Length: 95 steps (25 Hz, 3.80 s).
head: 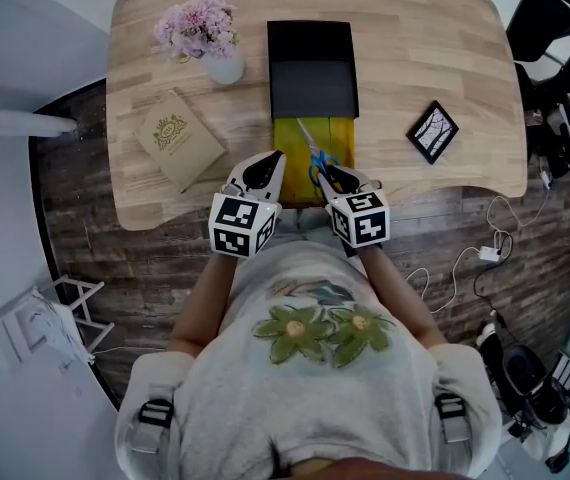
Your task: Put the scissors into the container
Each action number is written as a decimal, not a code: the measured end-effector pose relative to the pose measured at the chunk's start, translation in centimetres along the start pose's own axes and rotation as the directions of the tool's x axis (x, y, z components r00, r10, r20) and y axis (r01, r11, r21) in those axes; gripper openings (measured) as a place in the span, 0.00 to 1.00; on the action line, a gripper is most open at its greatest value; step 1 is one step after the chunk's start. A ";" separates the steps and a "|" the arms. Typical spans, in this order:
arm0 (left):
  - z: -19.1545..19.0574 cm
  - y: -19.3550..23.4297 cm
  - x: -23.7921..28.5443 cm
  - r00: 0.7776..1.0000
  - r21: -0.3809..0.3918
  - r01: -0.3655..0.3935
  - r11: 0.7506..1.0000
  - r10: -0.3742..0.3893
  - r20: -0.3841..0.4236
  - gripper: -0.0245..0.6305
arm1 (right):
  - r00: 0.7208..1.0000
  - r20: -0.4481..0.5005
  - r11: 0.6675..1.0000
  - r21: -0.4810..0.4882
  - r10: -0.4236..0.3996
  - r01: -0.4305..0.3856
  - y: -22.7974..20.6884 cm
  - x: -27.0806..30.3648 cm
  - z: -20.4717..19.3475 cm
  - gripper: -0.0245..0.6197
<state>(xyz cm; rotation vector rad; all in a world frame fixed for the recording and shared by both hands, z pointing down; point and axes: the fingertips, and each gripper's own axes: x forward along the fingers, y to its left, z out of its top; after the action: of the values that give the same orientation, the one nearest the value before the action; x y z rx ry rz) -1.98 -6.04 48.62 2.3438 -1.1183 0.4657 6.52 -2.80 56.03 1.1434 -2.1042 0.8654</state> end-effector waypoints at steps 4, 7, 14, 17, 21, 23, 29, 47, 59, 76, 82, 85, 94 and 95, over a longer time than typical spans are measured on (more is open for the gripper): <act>-0.1 0.4 0.2 1.000 -0.002 -0.004 1.000 0.004 -0.006 0.05 | 1.000 -0.016 1.000 -0.004 0.009 -0.009 0.0 0.6 -0.2 0.16; -0.1 0.6 0.4 1.000 -0.004 -0.004 1.000 0.004 -0.012 0.05 | 1.000 -0.027 1.000 -0.010 0.009 -0.010 -0.2 0.9 -0.3 0.16; -0.2 1.0 0.9 1.000 -0.006 -0.005 1.000 0.005 -0.022 0.05 | 0.999 -0.052 1.000 -0.012 0.010 -0.010 -0.6 1.5 -0.8 0.16; -0.3 1.1 1.0 1.000 -0.007 -0.004 1.000 0.004 -0.027 0.05 | 0.998 -0.062 1.000 -0.015 0.009 -0.010 -0.7 1.9 -1.0 0.16; -0.4 1.3 1.0 1.000 -0.007 -0.006 1.000 0.006 -0.029 0.05 | 0.997 -0.074 1.000 -0.016 0.009 -0.010 -0.7 2.2 -1.3 0.16; -0.5 1.4 1.0 1.000 -0.007 -0.008 1.000 0.008 -0.029 0.05 | 0.997 -0.079 1.000 -0.015 0.010 -0.011 -0.7 2.4 -1.5 0.16; -0.7 1.5 1.2 0.999 -0.010 -0.005 1.000 0.004 -0.037 0.05 | 0.996 -0.094 1.000 -0.011 0.009 -0.010 -0.9 2.7 -1.8 0.16; -1.1 1.3 2.1 0.998 -0.007 0.008 1.000 -0.008 -0.060 0.05 | 0.991 -0.132 1.000 0.002 0.019 -0.019 -1.6 3.8 -2.5 0.16; -1.4 1.7 2.2 0.998 -0.012 0.000 1.000 0.000 -0.070 0.05 | 0.987 -0.160 1.000 0.004 0.025 -0.024 -1.8 4.3 -2.9 0.16; -1.6 2.2 2.5 0.997 -0.017 -0.005 1.000 0.003 -0.081 0.05 | 0.981 -0.191 1.000 0.007 0.017 -0.016 -2.4 5.4 -3.5 0.16; -1.7 2.4 2.7 0.996 -0.021 -0.003 1.000 0.002 -0.086 0.05 | 0.980 -0.200 1.000 0.005 0.016 -0.015 -2.4 5.7 -3.5 0.16; -1.8 2.6 2.7 0.996 -0.022 -0.005 1.000 0.003 -0.086 0.05 | 0.979 -0.203 1.000 0.004 0.012 -0.012 -2.4 5.9 -3.4 0.16; -1.7 3.0 2.8 0.996 -0.024 -0.007 1.000 0.005 -0.088 0.05 | 0.973 -0.229 1.000 -0.003 0.014 -0.015 -2.5 6.5 -3.6 0.16; -1.7 3.1 2.8 0.996 -0.024 -0.009 1.000 0.007 -0.087 0.05 | 0.973 -0.232 1.000 -0.005 0.014 -0.016 -2.5 6.6 -3.7 0.16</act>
<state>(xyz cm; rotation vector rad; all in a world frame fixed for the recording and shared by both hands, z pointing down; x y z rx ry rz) -2.92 -8.49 52.27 2.2760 -1.0870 0.5486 6.30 -4.24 63.85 0.9729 -1.9249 0.9491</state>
